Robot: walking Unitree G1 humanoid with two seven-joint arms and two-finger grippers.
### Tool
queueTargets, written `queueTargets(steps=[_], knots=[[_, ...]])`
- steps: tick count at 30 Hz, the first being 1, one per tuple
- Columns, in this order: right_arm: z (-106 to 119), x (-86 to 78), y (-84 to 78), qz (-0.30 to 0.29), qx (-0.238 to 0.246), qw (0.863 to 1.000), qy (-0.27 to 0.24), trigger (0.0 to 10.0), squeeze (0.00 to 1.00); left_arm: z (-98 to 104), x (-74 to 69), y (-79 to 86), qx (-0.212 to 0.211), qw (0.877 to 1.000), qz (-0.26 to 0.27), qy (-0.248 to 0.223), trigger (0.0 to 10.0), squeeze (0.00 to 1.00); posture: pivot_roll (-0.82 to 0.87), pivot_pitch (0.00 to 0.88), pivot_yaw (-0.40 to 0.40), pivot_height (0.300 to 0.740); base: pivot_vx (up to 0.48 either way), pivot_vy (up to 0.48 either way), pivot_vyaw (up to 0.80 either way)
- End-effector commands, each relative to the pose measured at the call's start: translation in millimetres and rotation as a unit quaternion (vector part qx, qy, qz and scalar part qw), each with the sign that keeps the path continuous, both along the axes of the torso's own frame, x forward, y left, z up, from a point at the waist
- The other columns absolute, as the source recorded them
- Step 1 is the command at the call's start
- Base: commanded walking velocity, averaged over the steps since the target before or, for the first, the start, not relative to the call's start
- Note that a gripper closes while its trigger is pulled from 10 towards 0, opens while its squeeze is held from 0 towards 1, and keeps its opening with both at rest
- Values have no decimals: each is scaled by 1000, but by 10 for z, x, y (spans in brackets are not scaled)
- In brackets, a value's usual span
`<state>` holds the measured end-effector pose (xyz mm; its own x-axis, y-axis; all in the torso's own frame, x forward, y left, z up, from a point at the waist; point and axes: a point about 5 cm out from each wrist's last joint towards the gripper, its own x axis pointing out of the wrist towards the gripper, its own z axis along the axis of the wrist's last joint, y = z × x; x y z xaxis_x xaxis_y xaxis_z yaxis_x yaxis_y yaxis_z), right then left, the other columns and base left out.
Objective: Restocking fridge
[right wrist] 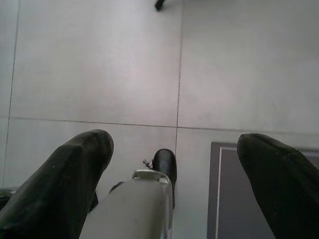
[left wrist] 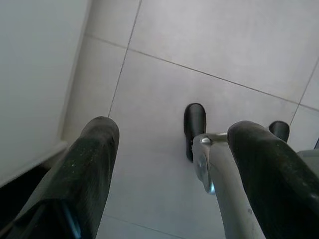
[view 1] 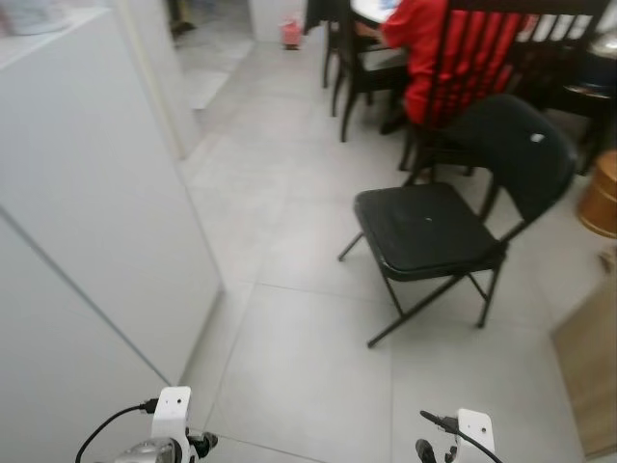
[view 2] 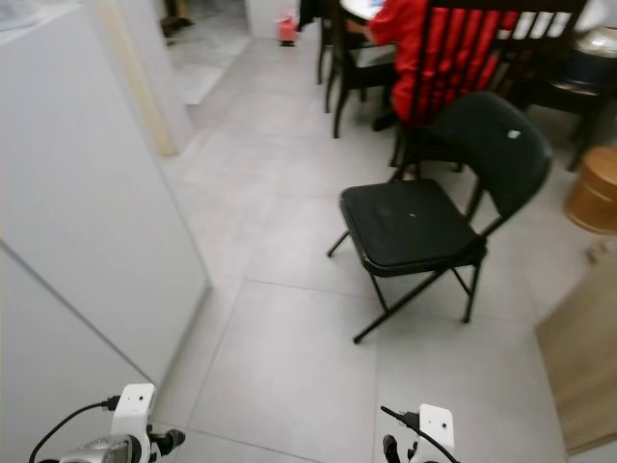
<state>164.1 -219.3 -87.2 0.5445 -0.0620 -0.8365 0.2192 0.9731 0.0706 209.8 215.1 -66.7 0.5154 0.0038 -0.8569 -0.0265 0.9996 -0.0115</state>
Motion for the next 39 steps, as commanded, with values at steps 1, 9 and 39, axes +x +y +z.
queueTargets(steps=[1,9,39], knots=[[-13,-16,24,4,3,1000,5,10000,0,-19,-48,43,8,1000,-3,11,10000,0,-158,0,52,740,0,0,800],[-10,-12,22,10,0,1000,5,10000,0,-19,-49,43,6,1000,1,10,10000,0,-158,0,50,740,0,0,800],[-30,-55,33,23,-1,1000,14,10000,0,-33,-83,68,29,999,-21,18,10000,0,-164,0,59,740,0,0,800]])
